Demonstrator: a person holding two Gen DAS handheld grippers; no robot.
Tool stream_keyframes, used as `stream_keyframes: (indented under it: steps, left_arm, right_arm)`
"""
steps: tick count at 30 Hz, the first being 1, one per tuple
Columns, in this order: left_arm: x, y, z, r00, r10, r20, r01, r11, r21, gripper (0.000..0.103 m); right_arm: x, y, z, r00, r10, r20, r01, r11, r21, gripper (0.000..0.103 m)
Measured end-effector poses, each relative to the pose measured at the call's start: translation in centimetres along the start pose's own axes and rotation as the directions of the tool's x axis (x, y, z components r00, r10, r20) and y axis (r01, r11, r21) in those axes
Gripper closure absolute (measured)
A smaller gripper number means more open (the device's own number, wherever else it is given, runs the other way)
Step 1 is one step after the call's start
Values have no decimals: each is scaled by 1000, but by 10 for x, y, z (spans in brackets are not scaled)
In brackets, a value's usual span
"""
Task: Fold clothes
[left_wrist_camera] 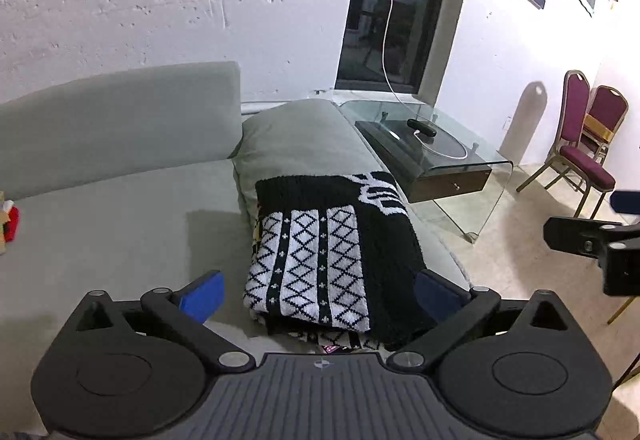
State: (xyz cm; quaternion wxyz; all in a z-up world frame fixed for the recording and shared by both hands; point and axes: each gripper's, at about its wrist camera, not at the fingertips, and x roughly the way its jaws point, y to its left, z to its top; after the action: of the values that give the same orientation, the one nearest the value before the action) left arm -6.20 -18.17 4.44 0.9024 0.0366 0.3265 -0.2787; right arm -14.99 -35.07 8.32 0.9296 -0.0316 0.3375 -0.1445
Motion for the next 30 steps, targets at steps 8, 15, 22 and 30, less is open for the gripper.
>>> stream_keyframes:
  steps: [8,15,22,30]
  left_arm:
    - [-9,-4,-4,999,42,-7,-42,999,-20,1]
    - [-7,-14,-14,998,37,-51,-37,999,-4,1]
    - [0,-21,-16,996,32,-79,-32,999,0,1]
    - [9,-29,-16,994,37,-101,-37,999,3,1]
  right_arm:
    - [-16,4,-3,1000,16,-16,-16,1000,-9,1]
    - [-13,7,-13,995,60,-75,-60,998,-1,1]
    - [-5,3,-22,990,80,-120,-78,997,23,2]
    - [0,-6,-27,988,74,-138,-68,996,50,2]
